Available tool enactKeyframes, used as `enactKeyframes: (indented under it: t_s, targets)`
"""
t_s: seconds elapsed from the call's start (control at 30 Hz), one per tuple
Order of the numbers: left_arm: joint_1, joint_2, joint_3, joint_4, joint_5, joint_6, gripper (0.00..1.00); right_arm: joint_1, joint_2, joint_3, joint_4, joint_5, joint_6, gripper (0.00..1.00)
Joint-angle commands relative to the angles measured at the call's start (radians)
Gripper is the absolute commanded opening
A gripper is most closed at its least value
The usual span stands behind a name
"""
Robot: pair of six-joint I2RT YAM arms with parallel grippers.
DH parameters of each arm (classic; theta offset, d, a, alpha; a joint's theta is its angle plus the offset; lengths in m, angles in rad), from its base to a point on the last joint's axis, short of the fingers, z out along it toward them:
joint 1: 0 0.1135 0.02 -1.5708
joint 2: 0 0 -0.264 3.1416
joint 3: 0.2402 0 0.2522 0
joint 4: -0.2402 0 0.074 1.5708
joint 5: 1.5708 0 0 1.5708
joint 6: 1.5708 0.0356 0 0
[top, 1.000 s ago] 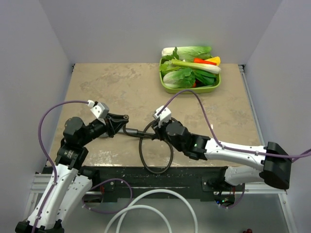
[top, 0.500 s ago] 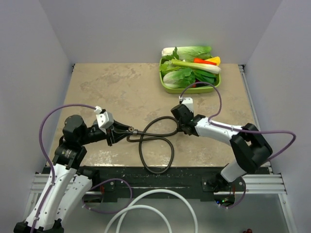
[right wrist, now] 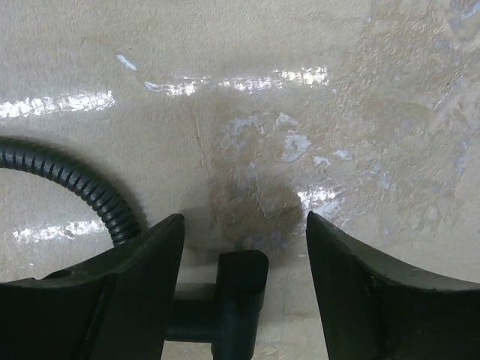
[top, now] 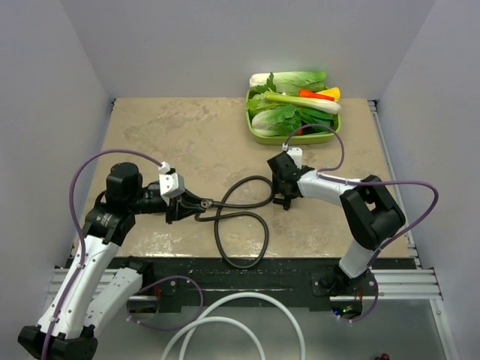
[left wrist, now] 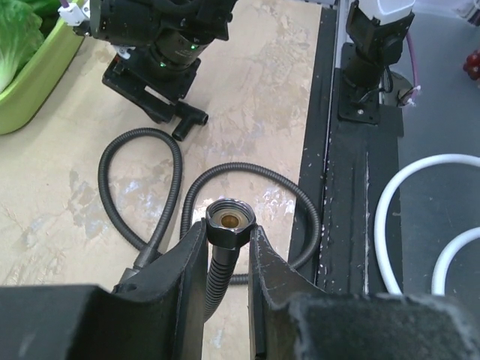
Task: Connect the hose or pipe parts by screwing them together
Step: Place the adaptor at the center of the board, then place the pipeline at the center of the board.
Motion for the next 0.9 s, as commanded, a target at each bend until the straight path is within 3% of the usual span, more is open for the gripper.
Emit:
enactKeyframes:
  t_s: [0.0, 0.13, 0.3, 0.63, 0.77, 0.87]
  targets:
    - [-0.033, 0.099, 0.101, -0.142, -0.044, 0.17, 0.0, -0.002, -0.037, -0.008, -0.052, -0.042, 0.018, 0.68]
    - [-0.121, 0.229, 0.159, -0.239, -0.171, 0.219, 0.0, -0.002, -0.056, -0.045, -0.036, -0.094, 0.051, 0.64]
    - [-0.333, 0.416, 0.21, -0.284, -0.407, 0.199, 0.0, -0.002, -0.061, -0.097, -0.005, -0.142, 0.089, 0.62]
    - [-0.712, 0.666, 0.259, -0.092, -0.586, 0.118, 0.0, -0.002, -0.103, -0.15, 0.0, -0.154, 0.123, 0.59]
    - [-0.836, 0.775, 0.25, -0.092, -0.684, 0.129, 0.0, -0.002, -0.139, -0.161, -0.009, -0.12, 0.134, 0.38]
    - [-0.87, 0.891, 0.27, -0.1, -0.731, 0.132, 0.0, -0.006, -0.151, -0.149, -0.034, -0.084, 0.141, 0.33]
